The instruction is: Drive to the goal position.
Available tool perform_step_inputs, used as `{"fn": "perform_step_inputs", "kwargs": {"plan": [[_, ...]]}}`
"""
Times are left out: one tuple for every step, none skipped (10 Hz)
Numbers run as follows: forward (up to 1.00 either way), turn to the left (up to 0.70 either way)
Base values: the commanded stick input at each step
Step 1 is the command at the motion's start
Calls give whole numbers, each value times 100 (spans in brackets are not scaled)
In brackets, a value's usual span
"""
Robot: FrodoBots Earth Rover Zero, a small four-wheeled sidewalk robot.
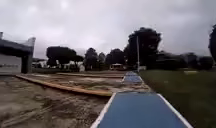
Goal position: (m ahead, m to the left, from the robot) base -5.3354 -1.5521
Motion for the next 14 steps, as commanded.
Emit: {"fn": "perform_step_inputs", "kwargs": {"plan": [[0,0],[0,0],[0,0],[0,0],[0,0],[0,0],[-46,0],[-70,0],[-67,0],[-45,0],[-29,0],[-13,0],[0,0],[0,0]]}}
